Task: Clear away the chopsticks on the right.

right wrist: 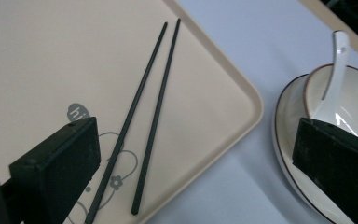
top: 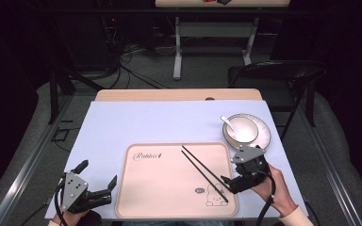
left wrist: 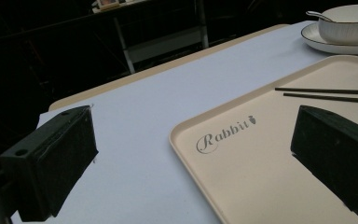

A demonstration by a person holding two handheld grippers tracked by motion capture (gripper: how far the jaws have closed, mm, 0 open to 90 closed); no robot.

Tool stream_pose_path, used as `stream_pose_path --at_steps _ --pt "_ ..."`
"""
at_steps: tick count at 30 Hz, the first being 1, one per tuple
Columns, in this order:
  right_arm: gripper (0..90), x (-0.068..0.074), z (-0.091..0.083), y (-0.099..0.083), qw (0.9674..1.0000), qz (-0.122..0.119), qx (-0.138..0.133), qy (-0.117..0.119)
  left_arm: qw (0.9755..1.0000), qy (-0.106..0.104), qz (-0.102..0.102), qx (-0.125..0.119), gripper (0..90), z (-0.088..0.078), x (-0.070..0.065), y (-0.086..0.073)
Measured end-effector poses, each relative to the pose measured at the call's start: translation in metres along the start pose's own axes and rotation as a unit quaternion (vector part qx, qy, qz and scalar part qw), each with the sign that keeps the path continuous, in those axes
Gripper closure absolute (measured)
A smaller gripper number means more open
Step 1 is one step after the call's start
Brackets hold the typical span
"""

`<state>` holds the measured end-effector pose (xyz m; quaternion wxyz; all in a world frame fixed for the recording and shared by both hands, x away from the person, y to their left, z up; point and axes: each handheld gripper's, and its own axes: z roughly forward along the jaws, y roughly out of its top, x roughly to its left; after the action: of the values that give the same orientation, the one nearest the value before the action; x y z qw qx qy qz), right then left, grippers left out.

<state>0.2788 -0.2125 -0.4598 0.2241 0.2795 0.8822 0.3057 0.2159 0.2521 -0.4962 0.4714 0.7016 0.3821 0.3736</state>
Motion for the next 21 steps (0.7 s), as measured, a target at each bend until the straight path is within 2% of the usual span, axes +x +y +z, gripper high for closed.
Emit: stream_pose_path --at_steps 4,9,16,21 --pt "0.0 -0.003 -0.013 -0.009 0.9994 0.019 -0.026 -0.012 1.0000 0.000 0.000 0.000 0.0 0.000 0.000 0.000" --pt "0.0 -0.002 -0.027 -0.027 0.9980 0.029 -0.045 -0.033 1.0000 0.001 -0.001 0.000 0.0 0.000 0.000 0.000" --pt "0.0 0.001 -0.040 -0.055 0.9947 0.054 -0.077 -0.043 1.0000 0.001 -0.001 0.001 0.0 0.000 0.000 0.000" --pt "0.0 0.007 -0.043 -0.079 0.9920 0.077 -0.093 -0.037 1.0000 0.001 -0.002 0.000 0.0 0.000 0.000 0.000"
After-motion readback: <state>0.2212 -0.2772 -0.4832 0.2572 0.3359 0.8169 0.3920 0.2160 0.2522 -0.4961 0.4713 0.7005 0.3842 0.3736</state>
